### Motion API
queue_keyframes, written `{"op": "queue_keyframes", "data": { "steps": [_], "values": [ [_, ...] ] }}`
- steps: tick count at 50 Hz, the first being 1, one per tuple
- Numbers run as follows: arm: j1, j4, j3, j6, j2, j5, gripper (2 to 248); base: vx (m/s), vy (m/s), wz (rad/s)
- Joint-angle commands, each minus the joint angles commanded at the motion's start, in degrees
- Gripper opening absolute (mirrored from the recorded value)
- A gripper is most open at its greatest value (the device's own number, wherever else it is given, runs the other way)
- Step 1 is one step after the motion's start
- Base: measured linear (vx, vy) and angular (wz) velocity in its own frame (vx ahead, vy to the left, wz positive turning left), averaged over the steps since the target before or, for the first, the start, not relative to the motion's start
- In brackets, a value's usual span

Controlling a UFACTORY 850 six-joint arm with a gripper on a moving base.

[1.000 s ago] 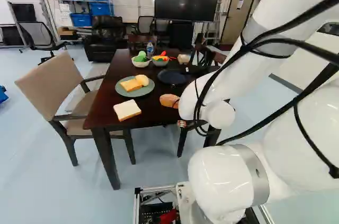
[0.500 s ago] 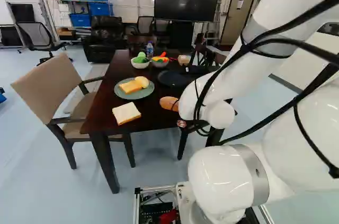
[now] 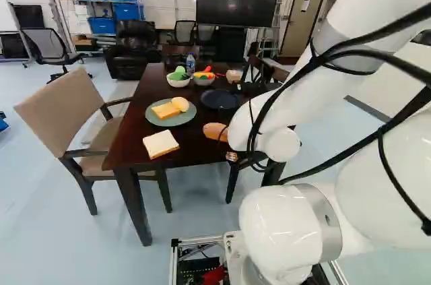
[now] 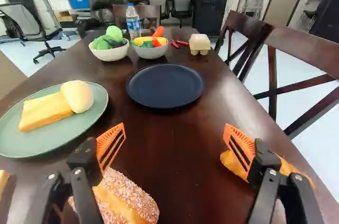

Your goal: Move the croissant to the empty plate

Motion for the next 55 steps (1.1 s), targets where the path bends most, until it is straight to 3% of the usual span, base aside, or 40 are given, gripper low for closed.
{"op": "queue_keyframes", "data": {
  "steps": [14, 55],
  "values": [
    [-2.02, 0.27, -1.12, 0.0, 0.95, -3.72, 247, 0.0, 0.0, 0.0],
    [-7.84, 2.64, -7.45, 0.0, 0.18, -7.97, 247, 0.0, 0.0, 0.0]
  ]
}}
